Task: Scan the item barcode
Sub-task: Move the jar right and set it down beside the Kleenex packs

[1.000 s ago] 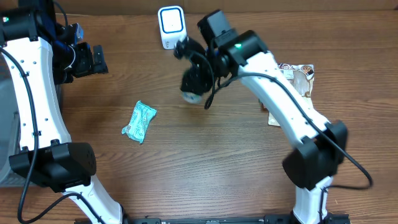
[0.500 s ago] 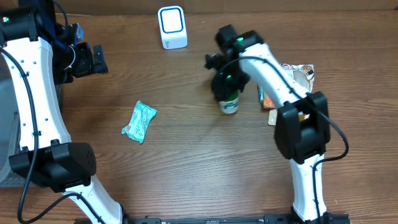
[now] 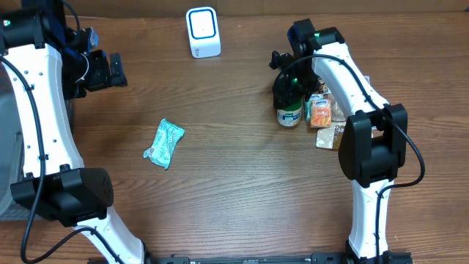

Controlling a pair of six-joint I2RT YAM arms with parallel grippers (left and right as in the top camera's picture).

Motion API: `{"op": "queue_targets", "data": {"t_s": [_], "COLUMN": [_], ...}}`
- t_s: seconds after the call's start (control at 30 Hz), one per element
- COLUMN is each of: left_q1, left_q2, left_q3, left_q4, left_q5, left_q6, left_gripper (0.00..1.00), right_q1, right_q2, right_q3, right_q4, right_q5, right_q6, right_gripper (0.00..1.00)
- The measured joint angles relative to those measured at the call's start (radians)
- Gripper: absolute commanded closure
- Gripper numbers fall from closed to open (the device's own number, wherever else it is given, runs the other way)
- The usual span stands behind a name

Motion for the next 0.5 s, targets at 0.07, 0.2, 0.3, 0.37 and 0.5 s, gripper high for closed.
{"op": "queue_targets", "data": {"t_s": [0.07,0.2,0.3,0.37,0.5], "left_q1": [0.000,0.000,0.000,0.000,0.000], "left_q2": [0.000,0.000,0.000,0.000,0.000], "left_q3": [0.000,0.000,0.000,0.000,0.000], "left_q4": [0.000,0.000,0.000,0.000,0.000], "left_q5": [0.000,0.000,0.000,0.000,0.000], "left_q6": [0.000,0.000,0.000,0.000,0.000], "left_gripper": [0.00,0.00,0.00,0.00,0.01], "right_q1": [0.001,0.001,0.001,0.001,0.001], "right_q2": [0.000,0.000,0.000,-0.001,-0.001], "right_q3": [0.000,-0.009,-0.013,-0.014,-0.016], "right_q4": [-0.004,-0.009,-0.010,-0.016,-0.071], "right_q5": [-0.002,0.007,0.010,0.010,0.017], "right_q6": [0.000,0.000,0.001,0.000,0.003], "right_gripper": [0.48,0.45,0.44,0.36,0.22]}}
